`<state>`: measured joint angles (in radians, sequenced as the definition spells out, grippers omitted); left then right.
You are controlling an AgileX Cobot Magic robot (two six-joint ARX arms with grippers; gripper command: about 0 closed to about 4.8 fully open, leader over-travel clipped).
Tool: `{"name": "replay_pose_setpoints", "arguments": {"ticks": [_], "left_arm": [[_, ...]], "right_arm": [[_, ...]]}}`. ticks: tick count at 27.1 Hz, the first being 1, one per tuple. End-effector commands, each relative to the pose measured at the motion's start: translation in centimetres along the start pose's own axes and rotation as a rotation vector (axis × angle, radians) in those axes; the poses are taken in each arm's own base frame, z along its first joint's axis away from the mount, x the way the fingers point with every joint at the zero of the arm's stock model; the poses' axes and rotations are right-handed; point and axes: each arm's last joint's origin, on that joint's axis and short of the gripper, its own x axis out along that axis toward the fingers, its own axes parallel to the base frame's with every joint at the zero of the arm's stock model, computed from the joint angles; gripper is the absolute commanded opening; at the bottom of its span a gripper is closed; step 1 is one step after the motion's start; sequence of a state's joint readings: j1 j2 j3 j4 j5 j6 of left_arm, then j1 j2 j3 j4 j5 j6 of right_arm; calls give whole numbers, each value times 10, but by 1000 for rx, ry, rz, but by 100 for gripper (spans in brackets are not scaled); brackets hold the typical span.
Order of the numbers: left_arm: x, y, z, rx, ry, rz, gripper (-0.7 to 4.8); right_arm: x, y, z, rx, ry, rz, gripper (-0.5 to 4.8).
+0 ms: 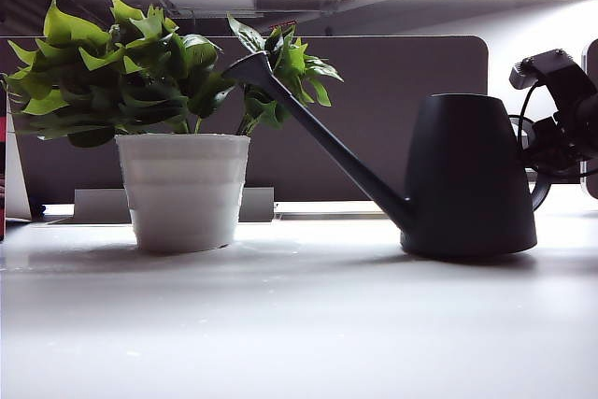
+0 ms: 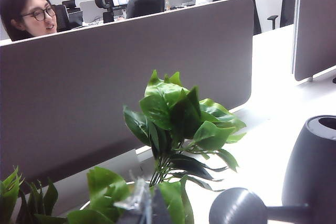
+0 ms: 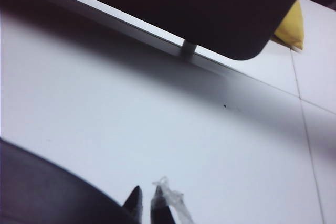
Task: Pick up the watering can from the table, water the potted plant, and put the can back.
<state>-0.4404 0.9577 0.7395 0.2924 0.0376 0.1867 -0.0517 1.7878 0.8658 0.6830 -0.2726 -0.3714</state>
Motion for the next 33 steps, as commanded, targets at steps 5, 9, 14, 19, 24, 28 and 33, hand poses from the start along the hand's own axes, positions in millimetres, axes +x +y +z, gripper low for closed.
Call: {"name": "replay_pose_setpoints", "arguments": {"ticks": [5, 9, 14, 19, 24, 28, 33], "left_arm": [[-4, 1, 6, -3, -14, 10, -6], [-9, 2, 6, -3, 11, 46, -6], [-9, 3, 9, -3, 29, 68, -6], [-8, 6, 18, -3, 126, 64, -6], [-11, 10, 38, 0, 169, 92, -5], [-13, 13, 49, 1, 213, 92, -6], [-6, 16, 51, -13, 312, 83, -6]], "right_arm": [[-15, -11, 37, 149, -164, -68, -6], [-27, -16, 59, 161, -206, -81, -6], [-36, -26, 103, 155, -235, -86, -6], [-39, -39, 152, 135, -276, -87, -6], [-46, -43, 202, -11, -312, -139, -6], [-59, -53, 235, -100, -332, -177, -6], [-62, -63, 262, -162, -359, -227, -6]]}}
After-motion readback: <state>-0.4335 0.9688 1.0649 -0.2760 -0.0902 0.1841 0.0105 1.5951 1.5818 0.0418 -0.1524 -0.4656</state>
